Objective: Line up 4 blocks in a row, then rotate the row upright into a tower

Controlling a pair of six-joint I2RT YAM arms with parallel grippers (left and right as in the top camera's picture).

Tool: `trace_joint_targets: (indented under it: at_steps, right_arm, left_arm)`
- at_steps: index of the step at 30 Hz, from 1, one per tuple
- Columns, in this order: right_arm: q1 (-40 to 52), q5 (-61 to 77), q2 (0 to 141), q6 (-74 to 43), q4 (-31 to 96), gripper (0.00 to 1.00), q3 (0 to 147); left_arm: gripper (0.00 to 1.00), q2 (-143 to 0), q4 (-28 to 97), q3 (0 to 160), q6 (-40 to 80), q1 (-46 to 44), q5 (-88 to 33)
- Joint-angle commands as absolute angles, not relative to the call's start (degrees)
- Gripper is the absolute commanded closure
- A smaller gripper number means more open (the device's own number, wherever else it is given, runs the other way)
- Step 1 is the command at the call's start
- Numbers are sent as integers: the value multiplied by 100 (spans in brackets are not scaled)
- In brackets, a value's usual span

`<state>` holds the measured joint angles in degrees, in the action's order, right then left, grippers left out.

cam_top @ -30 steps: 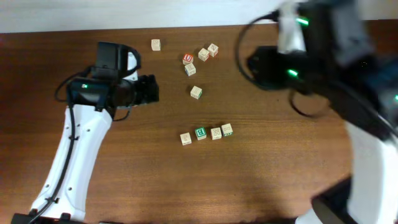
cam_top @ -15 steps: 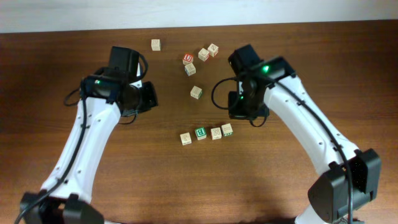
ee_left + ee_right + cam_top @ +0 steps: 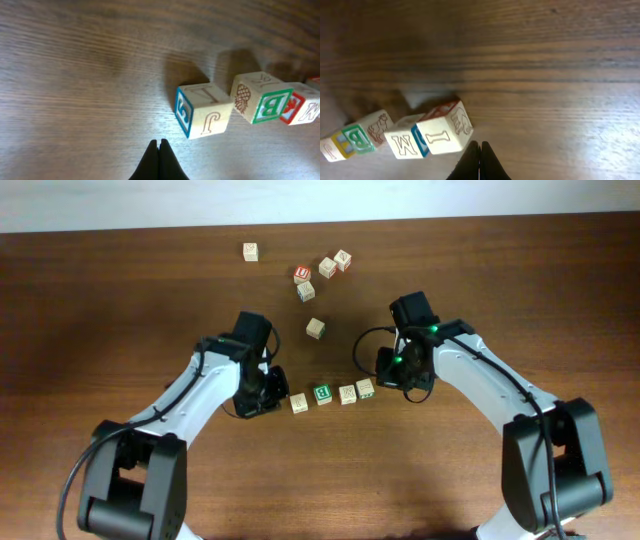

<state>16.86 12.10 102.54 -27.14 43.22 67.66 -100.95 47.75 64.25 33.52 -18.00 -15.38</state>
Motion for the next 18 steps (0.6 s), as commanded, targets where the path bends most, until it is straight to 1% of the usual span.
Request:
trace_joint_targets:
  at_steps: [1,4,8,14,18]
  right_arm:
    - [1636,1485,10519,-2794,4215,96,6746]
    - [1632,1549,10523,-2799,4222,96,6753]
    - [1750,1590,10700,-3356,4281,96,6748]
    - [1800,1747,10967,-3367,4171,96,6751]
    - [1804,1890,10967,-3369,4147,96,6751]
  left_arm:
    - [100,-10127,4508,6189,3474,-1822,-1688]
    - [100,-10184,4233,6184,3592,-1822,-1658]
    - [100,-10506,4117,6184,3658,-1822,-1951]
    - [100,-10575,4141,6184,3640,-1822,-2154]
    - [100,-10575,3704,6184,3511,-1839,-2340]
